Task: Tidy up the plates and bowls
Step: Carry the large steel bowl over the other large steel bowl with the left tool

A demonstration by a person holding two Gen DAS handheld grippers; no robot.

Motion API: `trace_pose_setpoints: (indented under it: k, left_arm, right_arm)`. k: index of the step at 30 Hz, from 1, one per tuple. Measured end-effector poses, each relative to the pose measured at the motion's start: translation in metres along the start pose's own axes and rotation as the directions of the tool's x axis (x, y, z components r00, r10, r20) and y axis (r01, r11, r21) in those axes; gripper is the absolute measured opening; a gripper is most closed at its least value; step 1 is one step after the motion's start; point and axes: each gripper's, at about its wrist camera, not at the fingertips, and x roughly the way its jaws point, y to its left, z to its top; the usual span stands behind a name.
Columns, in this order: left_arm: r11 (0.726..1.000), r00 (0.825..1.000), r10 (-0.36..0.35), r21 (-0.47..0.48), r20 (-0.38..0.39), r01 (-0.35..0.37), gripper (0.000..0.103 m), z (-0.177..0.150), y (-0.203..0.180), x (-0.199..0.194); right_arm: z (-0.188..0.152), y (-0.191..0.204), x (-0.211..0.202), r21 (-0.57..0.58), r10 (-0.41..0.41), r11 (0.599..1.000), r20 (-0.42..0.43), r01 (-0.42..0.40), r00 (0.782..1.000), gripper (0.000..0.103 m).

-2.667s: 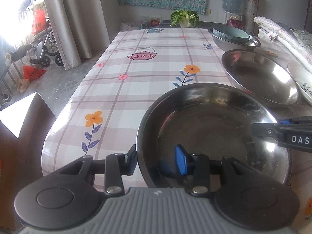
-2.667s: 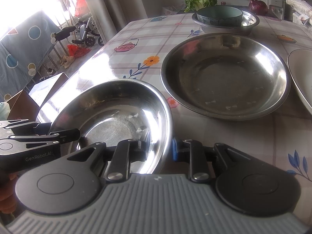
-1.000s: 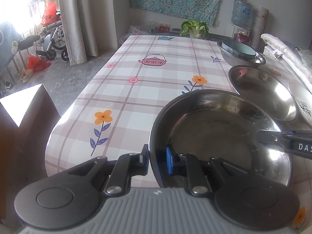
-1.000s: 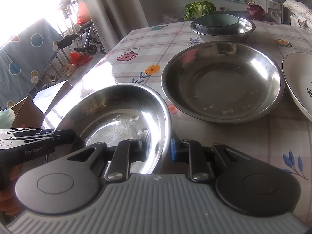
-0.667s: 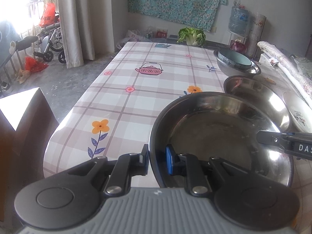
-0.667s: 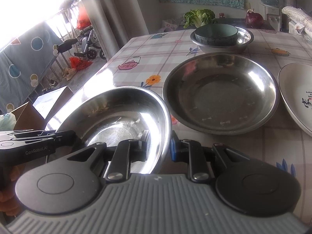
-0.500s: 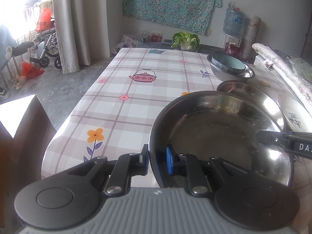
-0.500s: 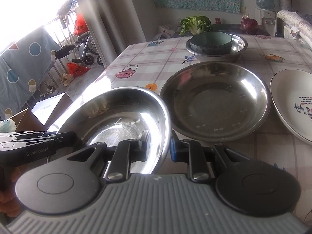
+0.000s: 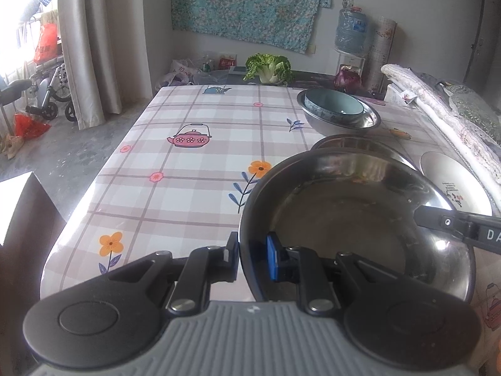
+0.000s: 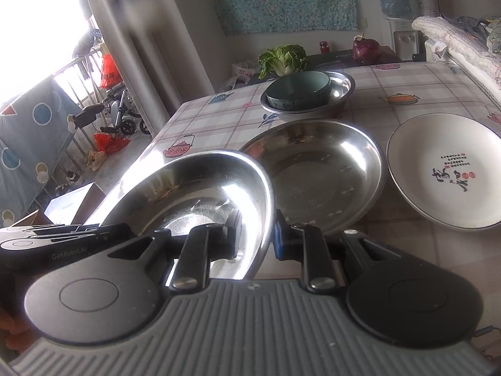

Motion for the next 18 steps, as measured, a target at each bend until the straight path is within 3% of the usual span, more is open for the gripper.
trace_pose_setpoints:
  k: [18]
  left_arm:
    - [0.998,0.999,-0.013,0.058,-0.045,0.015,0.019,0.024,-0.06,0.032]
  right_arm:
    - [0.014,-0.068,-0.007,0.099,-0.021,0.995,0.015,0.02,1.0,0.019]
